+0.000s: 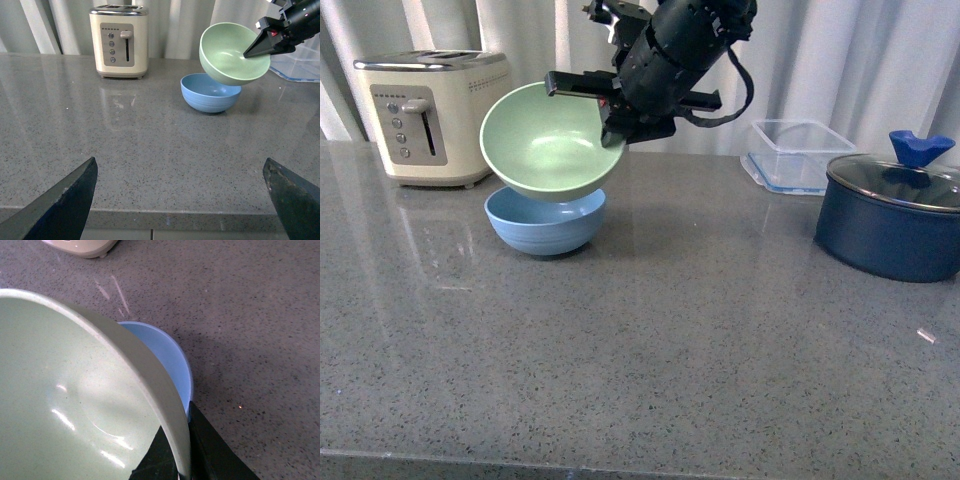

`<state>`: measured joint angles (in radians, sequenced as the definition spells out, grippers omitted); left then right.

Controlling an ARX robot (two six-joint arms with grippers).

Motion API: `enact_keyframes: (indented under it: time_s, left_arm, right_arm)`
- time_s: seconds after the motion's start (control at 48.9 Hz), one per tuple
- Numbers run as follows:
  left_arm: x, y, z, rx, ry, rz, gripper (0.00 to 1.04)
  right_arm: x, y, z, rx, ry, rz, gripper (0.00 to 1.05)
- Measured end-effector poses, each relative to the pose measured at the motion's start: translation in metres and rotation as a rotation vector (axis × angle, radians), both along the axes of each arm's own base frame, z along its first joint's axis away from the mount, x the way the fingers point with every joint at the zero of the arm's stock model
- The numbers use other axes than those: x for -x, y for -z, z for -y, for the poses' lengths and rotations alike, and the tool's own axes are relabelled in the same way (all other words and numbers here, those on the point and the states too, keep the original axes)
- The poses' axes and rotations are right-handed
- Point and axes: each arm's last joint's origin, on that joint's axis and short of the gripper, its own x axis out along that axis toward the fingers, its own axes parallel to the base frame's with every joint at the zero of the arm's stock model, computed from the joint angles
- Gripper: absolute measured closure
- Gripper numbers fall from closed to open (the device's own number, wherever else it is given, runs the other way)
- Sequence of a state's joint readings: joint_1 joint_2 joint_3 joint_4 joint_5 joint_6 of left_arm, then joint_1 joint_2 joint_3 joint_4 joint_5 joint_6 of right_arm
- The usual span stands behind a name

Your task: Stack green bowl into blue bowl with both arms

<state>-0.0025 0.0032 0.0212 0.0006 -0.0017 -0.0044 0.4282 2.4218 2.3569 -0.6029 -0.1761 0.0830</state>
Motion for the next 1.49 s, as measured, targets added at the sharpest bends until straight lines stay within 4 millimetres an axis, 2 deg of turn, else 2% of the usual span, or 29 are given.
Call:
enact_keyframes:
  time_s: [0.225, 0.388, 0.552, 0.633, 0.715, 0.756, 0.776, 0.879, 0.899, 0.919, 0.981, 1.103, 1.144, 1.246, 1.349, 1.492]
  left_arm:
    - [0.0, 0.0, 0.0, 0.0, 0.0, 0.0, 0.07]
    - [0.0, 0.0, 0.0, 0.0, 0.0, 0.0, 0.07]
    - [0.0, 0.0, 0.0, 0.0, 0.0, 0.0, 0.07]
    - [0.0, 0.0, 0.0, 0.0, 0.0, 0.0, 0.07]
    - [0.0, 0.0, 0.0, 0.0, 0.0, 0.0, 0.07]
    - [0.0, 0.0, 0.0, 0.0, 0.0, 0.0, 0.07]
    - [0.0, 0.0, 0.0, 0.0, 0.0, 0.0, 0.07]
    - [0.0, 0.0, 0.0, 0.0, 0.0, 0.0, 0.07]
    - [0.0, 0.0, 0.0, 0.0, 0.0, 0.0, 0.07]
    - [0.0, 0.0, 0.0, 0.0, 0.0, 0.0, 0.07]
    - [0.0, 0.0, 0.0, 0.0, 0.0, 0.0, 0.07]
    - [0.0, 0.0, 0.0, 0.0, 0.0, 0.0, 0.07]
    - [0.0, 0.0, 0.0, 0.0, 0.0, 0.0, 0.07]
    - [0.0, 0.0, 0.0, 0.0, 0.0, 0.0, 0.07]
    - [0.0, 0.0, 0.0, 0.0, 0.0, 0.0, 0.07]
    - [0.0, 0.0, 0.0, 0.0, 0.0, 0.0, 0.07]
  right_arm:
    - [-0.012, 0.009, -0.015, 0.003, -0.023, -0.02, 1.03]
    - [-0.02, 0.023, -0.019, 0.008, -0.035, -0.046, 1.03]
    - [-0.023, 0.024, -0.02, 0.0, -0.042, -0.025, 1.03]
    - [-0.023, 0.02, -0.02, -0.006, -0.041, -0.013, 0.89]
    - [-0.023, 0.019, -0.019, -0.009, -0.042, -0.011, 0.83]
    - [-0.023, 0.019, -0.019, -0.015, -0.048, -0.013, 0.74]
    - [-0.023, 0.019, -0.019, -0.015, -0.048, -0.013, 0.74]
    - [-0.024, 0.019, -0.016, -0.02, -0.043, -0.018, 0.51]
    - [-0.024, 0.019, -0.016, -0.02, -0.043, -0.018, 0.51]
    - [-0.025, 0.019, -0.014, -0.026, -0.037, -0.022, 0.42]
    - [-0.027, 0.017, -0.011, -0.04, -0.028, -0.013, 0.35]
    - [-0.024, 0.004, 0.007, -0.074, 0.012, 0.027, 0.12]
    - [-0.021, -0.001, 0.014, -0.079, 0.022, 0.035, 0.08]
    - [-0.008, -0.017, 0.033, -0.092, 0.046, 0.072, 0.11]
    - [0.017, -0.036, 0.064, -0.099, 0.084, 0.12, 0.1]
    - [0.048, -0.029, 0.104, -0.064, 0.158, 0.117, 0.1]
